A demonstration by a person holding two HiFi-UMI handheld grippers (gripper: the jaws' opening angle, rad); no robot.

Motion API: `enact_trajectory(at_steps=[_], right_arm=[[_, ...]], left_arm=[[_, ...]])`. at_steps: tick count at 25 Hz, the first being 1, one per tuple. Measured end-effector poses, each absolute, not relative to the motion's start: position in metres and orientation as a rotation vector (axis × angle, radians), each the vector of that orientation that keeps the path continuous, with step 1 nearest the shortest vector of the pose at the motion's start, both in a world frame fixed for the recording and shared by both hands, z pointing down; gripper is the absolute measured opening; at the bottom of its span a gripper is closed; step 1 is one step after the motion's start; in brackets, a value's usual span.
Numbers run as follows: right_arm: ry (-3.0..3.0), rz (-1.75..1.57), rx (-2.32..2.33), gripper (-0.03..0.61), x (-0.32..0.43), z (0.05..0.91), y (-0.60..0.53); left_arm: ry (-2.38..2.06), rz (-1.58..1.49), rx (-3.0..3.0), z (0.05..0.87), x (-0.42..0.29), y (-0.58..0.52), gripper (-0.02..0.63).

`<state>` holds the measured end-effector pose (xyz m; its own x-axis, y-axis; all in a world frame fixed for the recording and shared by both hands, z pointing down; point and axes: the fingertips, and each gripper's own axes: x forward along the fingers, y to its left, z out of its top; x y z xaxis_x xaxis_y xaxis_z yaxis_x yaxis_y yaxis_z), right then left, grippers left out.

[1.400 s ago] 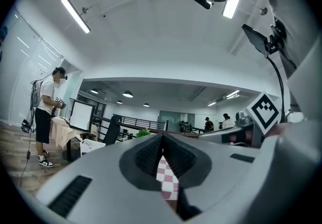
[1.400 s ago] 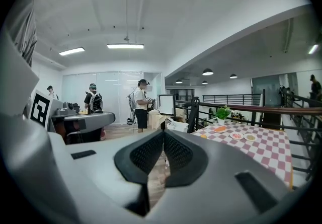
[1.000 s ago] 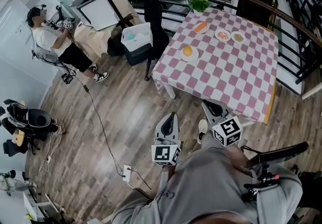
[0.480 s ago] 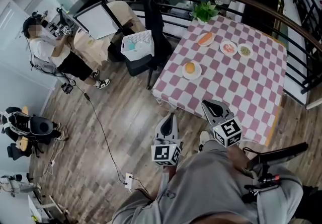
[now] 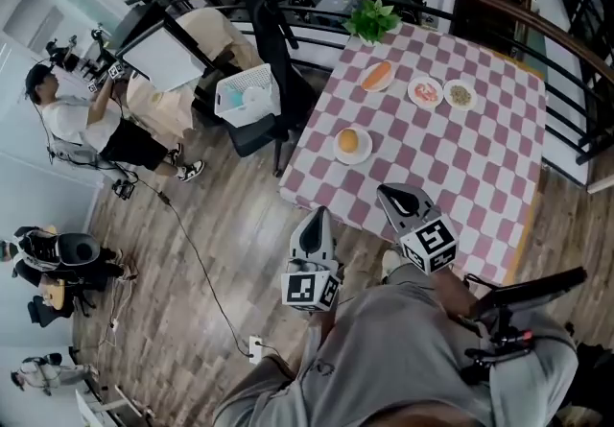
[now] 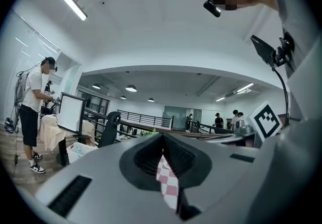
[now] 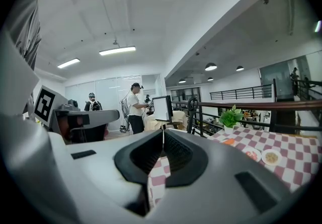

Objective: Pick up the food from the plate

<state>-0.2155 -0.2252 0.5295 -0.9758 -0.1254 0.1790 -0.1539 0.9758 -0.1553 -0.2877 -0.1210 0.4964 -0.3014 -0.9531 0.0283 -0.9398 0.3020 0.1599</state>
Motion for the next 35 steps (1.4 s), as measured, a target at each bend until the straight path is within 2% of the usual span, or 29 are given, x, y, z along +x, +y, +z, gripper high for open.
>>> enact_trajectory(at_steps=[15,30,31,32,33,35], right_arm=[[-3.027,0.22,0.505,0.017,-0.2,0.483,-0.276],[-2.986,0.17,0.639,0.017,-0.197,0.483,-0.281],[-2.984,0.17,0.643,0.017,-0.197,0.484,-0.281],[-2.982,0.168,0.648,0.017,-0.197,0.484,-0.282],[-2.981,0.165,0.651,0.017,-0.197,0.484,-0.282],[-2.982,0.161,0.653,0.017,-0.199,0.483,-0.282]], left_arm=[[-2.244,-0.245,2.086,0.453,-0.274,-0.205,0.011],[-2.26,-0.205,2.161,0.453,-0.29,-0.211,0.011],[-2.292,-0.204,2.127,0.455,-0.295,-0.211,0.072],[-2.303,-0.199,2.102,0.457,-0.298,-0.213,0.307],[-2.299,-0.186,2.093,0.46,-0.299,-0.215,0.339],[-2.293,-0.158,2.1,0.46,-0.3,-0.215,0.339]])
